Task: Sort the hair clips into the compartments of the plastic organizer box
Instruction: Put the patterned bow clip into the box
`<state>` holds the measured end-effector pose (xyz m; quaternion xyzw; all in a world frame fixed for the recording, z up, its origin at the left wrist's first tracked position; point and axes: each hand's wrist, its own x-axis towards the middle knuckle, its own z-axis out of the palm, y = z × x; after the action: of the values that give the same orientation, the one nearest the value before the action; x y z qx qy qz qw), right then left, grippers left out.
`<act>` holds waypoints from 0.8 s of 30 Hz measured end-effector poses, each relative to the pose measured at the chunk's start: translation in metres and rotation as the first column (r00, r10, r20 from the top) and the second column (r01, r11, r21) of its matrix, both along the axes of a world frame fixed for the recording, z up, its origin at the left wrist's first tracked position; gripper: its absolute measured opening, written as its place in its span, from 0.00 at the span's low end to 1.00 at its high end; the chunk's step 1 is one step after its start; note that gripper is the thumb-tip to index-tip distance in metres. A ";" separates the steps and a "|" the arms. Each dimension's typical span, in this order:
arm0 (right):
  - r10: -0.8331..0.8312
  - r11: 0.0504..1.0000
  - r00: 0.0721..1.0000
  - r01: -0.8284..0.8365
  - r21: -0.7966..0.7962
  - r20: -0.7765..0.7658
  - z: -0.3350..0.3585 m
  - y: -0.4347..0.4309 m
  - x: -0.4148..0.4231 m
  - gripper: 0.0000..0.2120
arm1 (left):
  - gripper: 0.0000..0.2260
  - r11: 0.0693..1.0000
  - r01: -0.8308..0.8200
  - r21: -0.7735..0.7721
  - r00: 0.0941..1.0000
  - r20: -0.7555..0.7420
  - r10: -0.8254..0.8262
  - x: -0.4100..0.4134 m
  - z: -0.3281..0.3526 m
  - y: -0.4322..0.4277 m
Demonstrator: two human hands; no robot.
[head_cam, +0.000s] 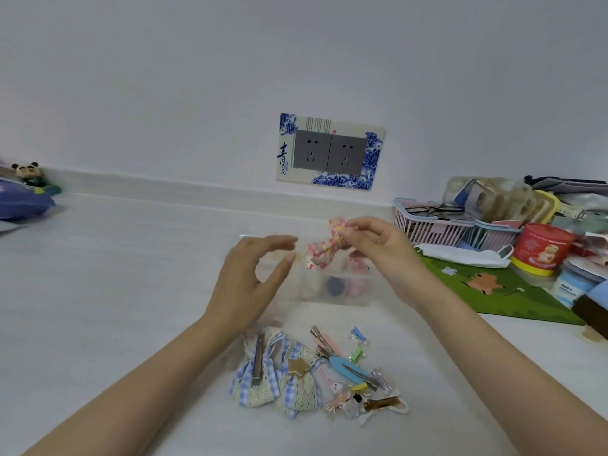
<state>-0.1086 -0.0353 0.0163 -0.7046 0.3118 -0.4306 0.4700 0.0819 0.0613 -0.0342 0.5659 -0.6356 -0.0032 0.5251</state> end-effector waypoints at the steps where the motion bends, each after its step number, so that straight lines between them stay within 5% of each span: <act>1: -0.036 0.999 0.998 0.034 -0.035 -0.058 0.006 -0.009 0.003 0.05 | 0.13 0.999 -0.037 -0.016 0.999 0.029 0.037 0.006 0.000 0.000; 9: 0.041 0.996 0.920 -0.070 -0.060 -0.389 -0.004 -0.040 0.035 0.06 | 0.20 0.986 -0.116 0.119 0.984 0.147 0.098 0.027 -0.013 -0.007; 17: -0.219 0.797 0.852 -0.125 -0.590 -0.476 -0.017 -0.036 0.027 0.07 | 0.20 0.982 -0.137 0.132 0.974 0.197 0.110 0.028 -0.018 -0.011; 20: -0.268 0.733 0.732 -0.267 -0.626 -0.626 -0.023 -0.031 0.023 0.19 | 0.21 0.979 -0.147 0.138 0.970 0.215 0.115 0.027 -0.018 -0.011; 24: -0.267 0.783 0.583 -0.333 -0.525 -0.767 -0.026 -0.032 0.023 0.21 | 0.21 0.976 -0.151 0.155 0.969 0.221 0.114 0.028 -0.018 -0.011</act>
<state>-0.0854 -0.0672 -0.0096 -0.9396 0.3167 -0.1277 0.0233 0.1097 0.0507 -0.0523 0.6473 -0.6457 0.0375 0.4034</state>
